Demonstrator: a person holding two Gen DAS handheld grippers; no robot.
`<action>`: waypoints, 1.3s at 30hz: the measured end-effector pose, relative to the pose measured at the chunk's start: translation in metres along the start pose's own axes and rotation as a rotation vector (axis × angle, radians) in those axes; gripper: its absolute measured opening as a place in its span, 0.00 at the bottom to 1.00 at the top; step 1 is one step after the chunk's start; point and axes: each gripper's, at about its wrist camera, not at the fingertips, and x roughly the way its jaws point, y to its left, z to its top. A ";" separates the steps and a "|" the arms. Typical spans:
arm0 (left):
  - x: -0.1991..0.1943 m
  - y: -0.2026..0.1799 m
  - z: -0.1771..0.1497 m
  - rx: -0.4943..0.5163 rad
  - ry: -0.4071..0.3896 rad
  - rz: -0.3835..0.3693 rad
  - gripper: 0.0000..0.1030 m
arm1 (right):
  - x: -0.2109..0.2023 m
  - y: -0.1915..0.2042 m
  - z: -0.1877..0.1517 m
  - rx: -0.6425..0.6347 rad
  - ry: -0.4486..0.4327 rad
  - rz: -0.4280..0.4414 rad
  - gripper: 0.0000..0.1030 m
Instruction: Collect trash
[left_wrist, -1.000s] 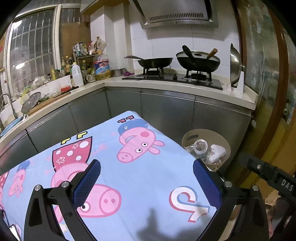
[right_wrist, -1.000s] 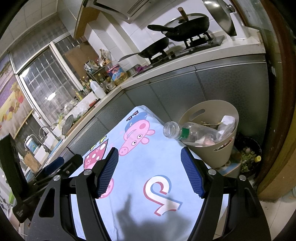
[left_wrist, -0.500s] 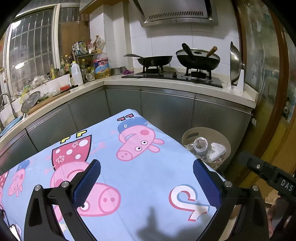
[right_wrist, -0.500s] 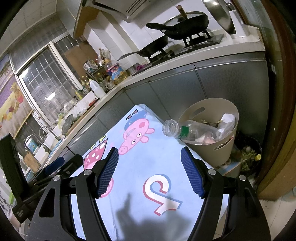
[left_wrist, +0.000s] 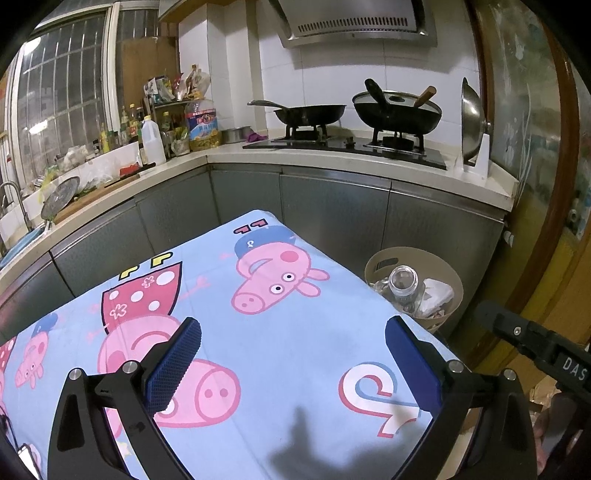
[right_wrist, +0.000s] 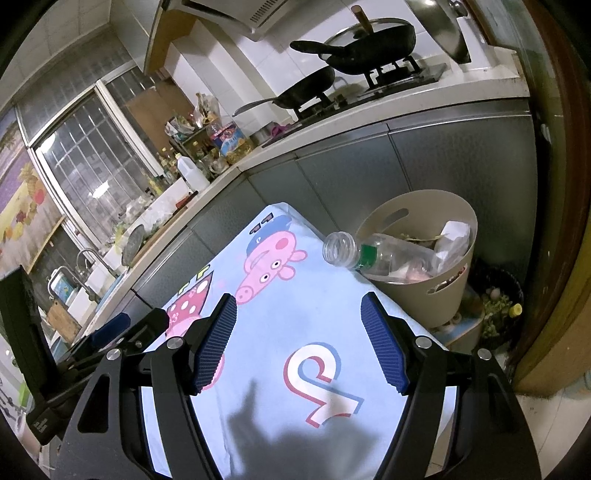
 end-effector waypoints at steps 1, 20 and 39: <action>0.001 0.000 0.001 0.000 0.001 0.000 0.96 | 0.001 0.000 -0.001 0.000 0.000 0.000 0.67; 0.004 0.001 -0.001 0.002 0.012 -0.001 0.96 | 0.000 0.001 -0.003 0.003 0.005 -0.003 0.67; 0.009 0.002 -0.007 0.007 0.006 0.003 0.96 | 0.003 0.001 -0.002 0.004 0.009 -0.005 0.67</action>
